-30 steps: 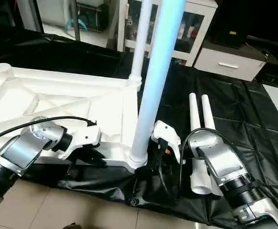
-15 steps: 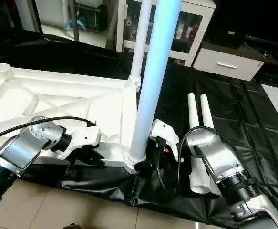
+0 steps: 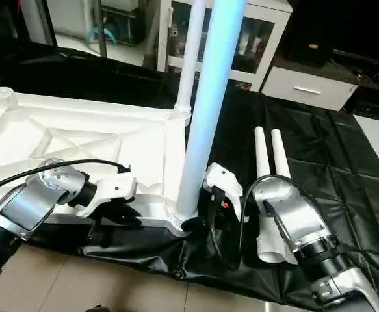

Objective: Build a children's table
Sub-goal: Rotate leg to tighten

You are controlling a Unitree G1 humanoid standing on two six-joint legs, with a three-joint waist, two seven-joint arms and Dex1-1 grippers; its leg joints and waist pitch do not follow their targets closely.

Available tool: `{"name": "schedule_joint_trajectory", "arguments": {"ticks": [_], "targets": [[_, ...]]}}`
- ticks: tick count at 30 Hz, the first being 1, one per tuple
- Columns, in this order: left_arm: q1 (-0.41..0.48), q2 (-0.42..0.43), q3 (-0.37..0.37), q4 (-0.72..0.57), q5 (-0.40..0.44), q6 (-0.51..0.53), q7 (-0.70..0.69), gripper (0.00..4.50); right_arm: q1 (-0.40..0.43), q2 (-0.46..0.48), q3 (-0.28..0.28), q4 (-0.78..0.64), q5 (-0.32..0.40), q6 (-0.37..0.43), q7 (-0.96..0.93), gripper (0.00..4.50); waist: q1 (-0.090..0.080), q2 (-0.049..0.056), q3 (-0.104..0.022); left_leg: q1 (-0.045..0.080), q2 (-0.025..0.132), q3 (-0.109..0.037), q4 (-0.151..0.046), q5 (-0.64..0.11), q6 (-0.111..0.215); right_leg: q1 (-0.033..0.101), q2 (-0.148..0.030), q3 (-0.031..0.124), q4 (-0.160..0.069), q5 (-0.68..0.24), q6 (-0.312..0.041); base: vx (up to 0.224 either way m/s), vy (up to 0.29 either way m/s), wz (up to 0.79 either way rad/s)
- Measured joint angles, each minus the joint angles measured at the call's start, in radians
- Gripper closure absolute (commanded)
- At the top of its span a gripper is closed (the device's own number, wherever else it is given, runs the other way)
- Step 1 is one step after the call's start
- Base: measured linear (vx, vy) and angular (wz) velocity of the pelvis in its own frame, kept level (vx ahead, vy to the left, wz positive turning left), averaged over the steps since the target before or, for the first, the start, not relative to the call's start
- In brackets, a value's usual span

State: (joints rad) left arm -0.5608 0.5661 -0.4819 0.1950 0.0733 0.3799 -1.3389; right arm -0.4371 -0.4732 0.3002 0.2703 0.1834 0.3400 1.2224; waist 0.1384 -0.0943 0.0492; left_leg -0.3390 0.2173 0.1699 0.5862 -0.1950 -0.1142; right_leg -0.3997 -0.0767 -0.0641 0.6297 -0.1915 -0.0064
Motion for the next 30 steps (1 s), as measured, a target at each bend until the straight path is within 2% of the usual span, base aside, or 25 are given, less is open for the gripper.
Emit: {"name": "schedule_joint_trajectory", "arguments": {"ticks": [4, 6, 9, 13, 17, 21, 27, 30], "targets": [[-0.002, -0.043, 0.037, 0.053, 0.016, 0.011, 0.083, 4.50, 0.013, 0.088, -0.062, 0.062, 0.006, -0.004, -0.137, 1.76, -0.012, 0.000, 0.000, 0.006, 0.000, -0.001, 0.000, 0.000, 0.000, 0.004, 0.000, 0.001, 0.000, -0.001, 0.002, 0.000, 0.000, 0.00], [-0.035, -0.123, 0.064, 0.145, 0.047, 0.014, 0.201, 4.50, 0.016, 0.178, -0.129, 0.123, -0.008, -0.017, -0.325, 1.78, -0.021, -0.001, -0.001, 0.007, 0.000, -0.002, 0.001, 0.000, 0.000, 0.005, 0.000, 0.000, 0.001, -0.001, 0.003, 0.000, 0.000, 0.00], [-0.067, -0.226, 0.098, 0.241, 0.056, 0.045, 0.349, 4.50, 0.003, 0.288, -0.187, 0.190, -0.041, -0.061, -0.589, 1.79, -0.028, 0.003, -0.002, 0.007, -0.003, -0.004, 0.001, 0.000, 0.000, 0.004, -0.003, 0.000, -0.002, -0.001, 0.003, 0.000, 0.000, 0.00], [-0.109, -0.326, 0.130, 0.328, 0.066, 0.081, 0.522, 4.50, -0.051, 0.402, -0.235, 0.305, -0.081, -0.134, -0.867, 1.80, -0.036, 0.006, -0.002, 0.007, -0.009, -0.007, 0.000, 0.000, 0.000, 0.001, -0.007, -0.001, -0.004, -0.001, 0.003, 0.000, 0.000, 0.00], [-0.156, -0.397, 0.143, 0.432, 0.087, 0.051, 0.649, 4.50, -0.127, 0.479, -0.260, 0.439, -0.118, -0.214, -1.093, 1.80, -0.038, 0.012, -0.002, 0.003, -0.012, -0.005, -0.001, 0.000, 0.000, -0.002, -0.012, -0.001, -0.007, -0.001, 0.003, 0.000, 0.000, 0.00], [-0.163, -0.419, 0.153, 0.459, 0.088, 0.019, 0.690, 4.50, -0.152, 0.510, -0.282, 0.501, -0.135, -0.281, -1.175, 1.80, -0.038, 0.011, -0.003, -0.003, -0.012, -0.002, 0.001, 0.001, 0.002, -0.002, -0.015, -0.001, -0.009, 0.008, 0.011, 0.000, 0.000, 0.00], [-0.166, -0.409, 0.150, 0.455, 0.090, -0.006, 0.693, 4.50, -0.156, 0.513, -0.297, 0.548, -0.136, -0.385, -1.170, 1.80, -0.031, 0.015, -0.004, -0.011, -0.011, 0.000, -0.002, 0.003, 0.005, -0.006, -0.015, -0.001, -0.008, 0.007, 0.013, 0.000, 0.000, 0.00], [-0.166, -0.409, 0.149, 0.451, 0.090, -0.007, 0.693, 4.50, -0.154, 0.511, -0.297, 0.548, -0.136, -0.394, -1.167, 1.80, -0.029, 0.017, -0.004, -0.011, -0.011, 0.002, -0.002, 0.004, 0.007, -0.006, -0.015, -0.001, -0.009, 0.006, 0.013, 0.000, 0.000, 0.00]]}}
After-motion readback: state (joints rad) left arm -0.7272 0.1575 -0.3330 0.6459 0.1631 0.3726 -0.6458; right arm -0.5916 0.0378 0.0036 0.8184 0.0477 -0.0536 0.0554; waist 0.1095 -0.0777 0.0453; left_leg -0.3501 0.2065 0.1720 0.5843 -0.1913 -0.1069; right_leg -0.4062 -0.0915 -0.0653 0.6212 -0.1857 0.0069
